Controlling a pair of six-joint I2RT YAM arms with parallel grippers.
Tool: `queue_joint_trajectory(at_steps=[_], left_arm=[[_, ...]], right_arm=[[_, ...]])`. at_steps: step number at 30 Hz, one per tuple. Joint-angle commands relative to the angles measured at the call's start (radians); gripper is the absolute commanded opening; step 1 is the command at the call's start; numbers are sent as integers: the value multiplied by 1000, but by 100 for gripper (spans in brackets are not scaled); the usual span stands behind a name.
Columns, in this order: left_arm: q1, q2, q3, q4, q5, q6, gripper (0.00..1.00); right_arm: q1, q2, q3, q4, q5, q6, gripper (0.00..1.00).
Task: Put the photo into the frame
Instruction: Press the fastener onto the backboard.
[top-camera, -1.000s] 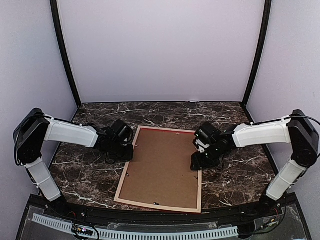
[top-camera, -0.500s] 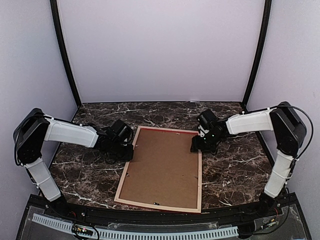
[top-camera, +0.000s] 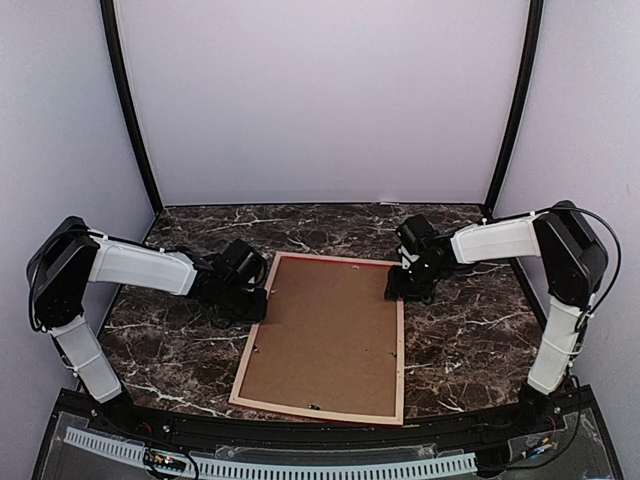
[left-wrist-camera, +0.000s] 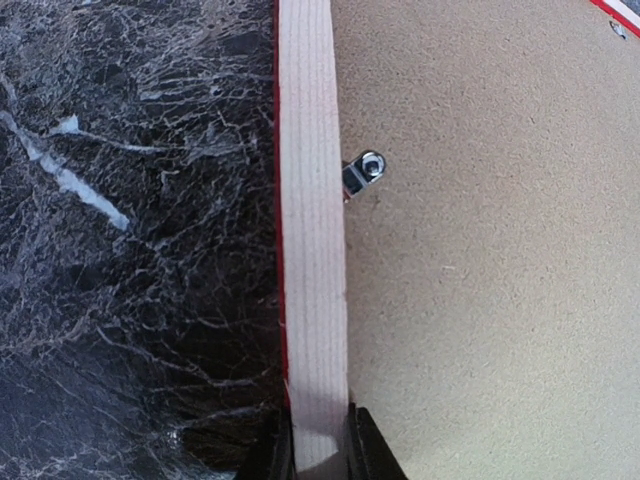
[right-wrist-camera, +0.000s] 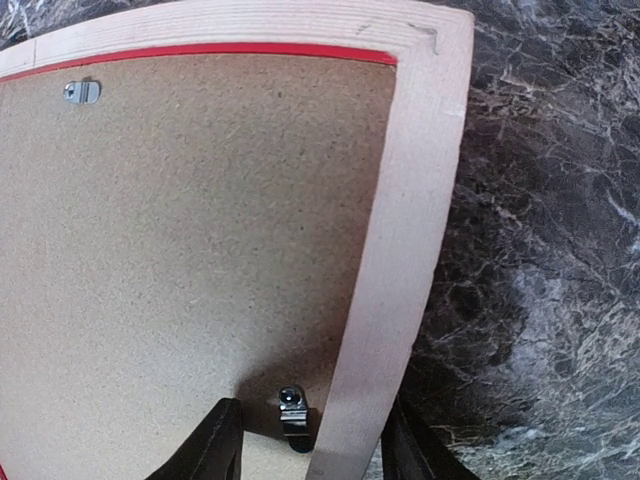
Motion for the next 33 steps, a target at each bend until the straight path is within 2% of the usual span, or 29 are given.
queue_joint_trajectory(at_steps=[1, 16, 28, 33], left_arm=[[-12, 0, -7, -20, 36, 2, 12], [-12, -1, -14, -21, 36, 5, 13], [-12, 1, -16, -21, 40, 6, 12], [-14, -1, -23, -19, 42, 4, 12]], right_arm=[[-7, 10, 22, 1, -14, -68, 46], [-47, 51, 23, 15, -54, -122, 34], [-76, 81, 17, 34, -103, -146, 18], [-96, 88, 21, 52, -150, -166, 17]])
